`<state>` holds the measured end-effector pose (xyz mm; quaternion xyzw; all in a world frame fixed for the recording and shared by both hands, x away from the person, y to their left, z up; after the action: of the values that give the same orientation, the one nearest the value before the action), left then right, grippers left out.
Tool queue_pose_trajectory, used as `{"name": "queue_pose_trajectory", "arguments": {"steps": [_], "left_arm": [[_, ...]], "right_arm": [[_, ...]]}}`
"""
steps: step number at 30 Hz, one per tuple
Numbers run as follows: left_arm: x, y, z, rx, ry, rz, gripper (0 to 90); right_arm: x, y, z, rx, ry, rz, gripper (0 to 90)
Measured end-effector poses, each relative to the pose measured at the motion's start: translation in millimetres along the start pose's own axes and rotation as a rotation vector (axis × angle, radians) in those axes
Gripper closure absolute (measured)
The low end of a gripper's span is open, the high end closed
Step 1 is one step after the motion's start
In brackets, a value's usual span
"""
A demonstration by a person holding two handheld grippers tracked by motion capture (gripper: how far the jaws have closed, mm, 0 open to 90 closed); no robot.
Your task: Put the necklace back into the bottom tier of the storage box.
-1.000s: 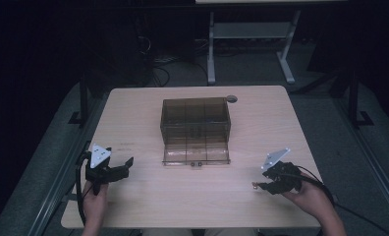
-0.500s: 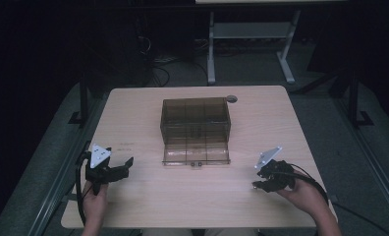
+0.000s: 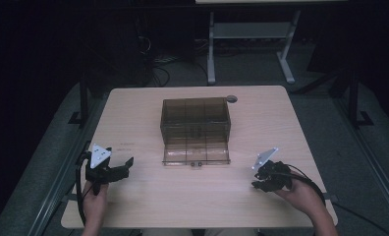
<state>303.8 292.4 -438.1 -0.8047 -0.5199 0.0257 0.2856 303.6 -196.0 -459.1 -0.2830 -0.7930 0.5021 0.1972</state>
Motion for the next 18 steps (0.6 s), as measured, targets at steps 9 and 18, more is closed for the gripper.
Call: {"name": "queue_pose_trajectory", "arguments": {"steps": [9, 18], "left_arm": [[-0.3, 0.3, -0.3, 0.001, 0.004, 0.002, 13.1], [-1.2, 0.6, -0.8, -0.001, 0.006, 0.005, 13.0]], "right_arm": [[-0.5, 4.0, 0.0, 0.01, 0.006, -0.001, 71.9], [-2.7, 4.5, 1.5, 0.0, 0.031, -0.026, 84.7]]}}
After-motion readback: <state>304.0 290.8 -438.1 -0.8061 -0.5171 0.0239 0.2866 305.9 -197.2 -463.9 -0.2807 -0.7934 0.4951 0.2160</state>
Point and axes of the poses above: each handheld gripper's, and its own axes: y roughly forward along the jaws, z roughly out of its underside, x roughly to its left, the point moved 2 cm from there along y, roughly forward along the jaws, and after that the axes turned 11 degrees about y, right-handed, at the moved point
